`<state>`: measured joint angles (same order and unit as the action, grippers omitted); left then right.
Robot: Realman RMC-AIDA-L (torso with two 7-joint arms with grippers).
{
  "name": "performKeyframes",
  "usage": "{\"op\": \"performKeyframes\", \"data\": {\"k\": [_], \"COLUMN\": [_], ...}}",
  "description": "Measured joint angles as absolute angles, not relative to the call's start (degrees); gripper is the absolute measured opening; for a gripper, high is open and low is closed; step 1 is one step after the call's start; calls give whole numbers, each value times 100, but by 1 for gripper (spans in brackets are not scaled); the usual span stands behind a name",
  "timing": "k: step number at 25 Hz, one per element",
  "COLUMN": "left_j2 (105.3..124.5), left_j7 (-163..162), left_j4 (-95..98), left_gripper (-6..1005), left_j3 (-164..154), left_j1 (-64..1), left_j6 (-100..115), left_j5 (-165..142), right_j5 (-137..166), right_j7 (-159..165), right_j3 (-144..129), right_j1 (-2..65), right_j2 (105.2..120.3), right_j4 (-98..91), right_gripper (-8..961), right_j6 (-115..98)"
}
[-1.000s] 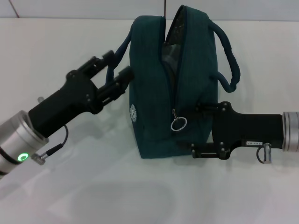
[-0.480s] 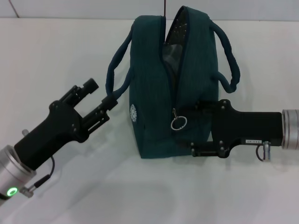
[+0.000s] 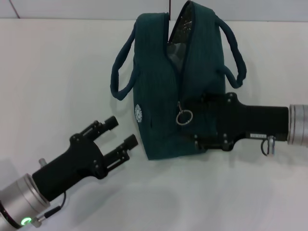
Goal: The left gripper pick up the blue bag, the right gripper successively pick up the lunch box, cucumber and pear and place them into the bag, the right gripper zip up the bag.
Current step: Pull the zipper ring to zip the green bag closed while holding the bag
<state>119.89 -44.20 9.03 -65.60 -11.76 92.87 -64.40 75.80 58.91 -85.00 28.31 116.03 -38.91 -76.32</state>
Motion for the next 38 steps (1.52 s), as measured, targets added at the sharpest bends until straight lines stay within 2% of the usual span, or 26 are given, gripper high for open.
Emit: {"op": "performKeyframes", "data": {"k": [7, 15, 30, 38], "left_j2": [12027, 12053, 12058, 12074], "left_j7": [-4240, -4233, -4542, -4540], "left_j4": [770, 370, 345, 342], "left_gripper": [762, 762, 761, 760], "left_j3": [-6930, -6985, -7029, -7032], "left_j1": [-1271, -1826, -2414, -2473], "left_j6": [8739, 8370, 7922, 7831], "left_j5": [-6432, -6265, -6089, -6102], "right_j5": [7047, 6932, 6728, 6724], "right_j7": [5747, 5782, 5767, 5766], "right_j3": [-8521, -8554, -8631, -8639], "right_j1": [2890, 3092, 3422, 3472], "right_j2": [11605, 11616, 11617, 11619], "right_j4": [-3851, -3764, -3477, -3476], "right_gripper": [703, 703, 703, 702], "right_j6": [-7286, -7250, -7112, -7120]}}
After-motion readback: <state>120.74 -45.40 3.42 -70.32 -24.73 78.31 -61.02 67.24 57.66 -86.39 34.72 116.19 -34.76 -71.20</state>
